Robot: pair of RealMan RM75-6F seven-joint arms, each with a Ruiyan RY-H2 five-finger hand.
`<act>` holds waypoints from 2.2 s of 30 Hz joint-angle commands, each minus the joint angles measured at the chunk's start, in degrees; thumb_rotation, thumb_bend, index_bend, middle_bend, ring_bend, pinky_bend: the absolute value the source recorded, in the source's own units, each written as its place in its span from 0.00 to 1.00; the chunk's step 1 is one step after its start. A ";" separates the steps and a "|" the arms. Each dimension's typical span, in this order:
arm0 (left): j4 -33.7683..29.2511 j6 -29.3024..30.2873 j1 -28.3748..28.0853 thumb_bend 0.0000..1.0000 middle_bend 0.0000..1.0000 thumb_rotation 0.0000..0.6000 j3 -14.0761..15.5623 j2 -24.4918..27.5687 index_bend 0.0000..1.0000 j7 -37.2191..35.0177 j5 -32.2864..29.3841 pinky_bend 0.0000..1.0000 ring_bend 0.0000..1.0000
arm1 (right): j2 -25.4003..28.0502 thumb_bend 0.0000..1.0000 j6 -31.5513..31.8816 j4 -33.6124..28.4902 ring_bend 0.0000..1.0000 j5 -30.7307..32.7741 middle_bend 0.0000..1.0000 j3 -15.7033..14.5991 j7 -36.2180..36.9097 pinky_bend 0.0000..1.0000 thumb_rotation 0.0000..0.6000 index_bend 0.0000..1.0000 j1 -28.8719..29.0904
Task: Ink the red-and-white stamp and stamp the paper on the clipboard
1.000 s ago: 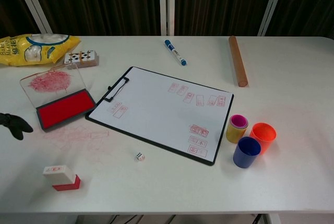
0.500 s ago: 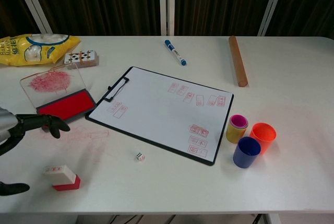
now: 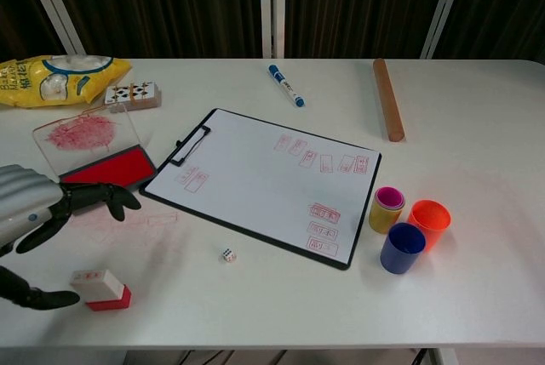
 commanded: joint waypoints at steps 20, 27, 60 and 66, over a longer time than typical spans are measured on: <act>2.86 1.60 -1.32 0.00 0.32 1.00 0.31 -0.81 0.24 -1.28 -0.15 0.88 0.80 | -0.18 0.24 -0.92 0.42 0.00 0.35 0.00 -0.15 -0.06 0.00 1.00 0.00 0.14; 6.77 4.00 -2.59 0.02 0.36 1.00 2.83 -0.82 0.32 -6.57 4.97 0.89 0.80 | -0.09 0.24 -0.84 0.45 0.00 0.41 0.00 -0.16 -0.02 0.00 1.00 0.00 0.03; 15.93 5.78 -5.46 0.19 0.48 1.00 5.05 -3.53 0.50 -2.02 10.84 0.90 0.82 | 0.67 0.24 -2.47 -1.17 0.00 0.50 0.00 -0.68 -1.44 0.00 1.00 0.00 0.49; 16.40 6.28 -5.49 0.21 0.50 1.00 5.30 -3.94 0.52 -1.43 11.10 0.91 0.82 | 0.60 0.24 -2.71 -0.80 0.00 0.79 0.00 -0.74 -1.11 0.00 1.00 0.00 0.45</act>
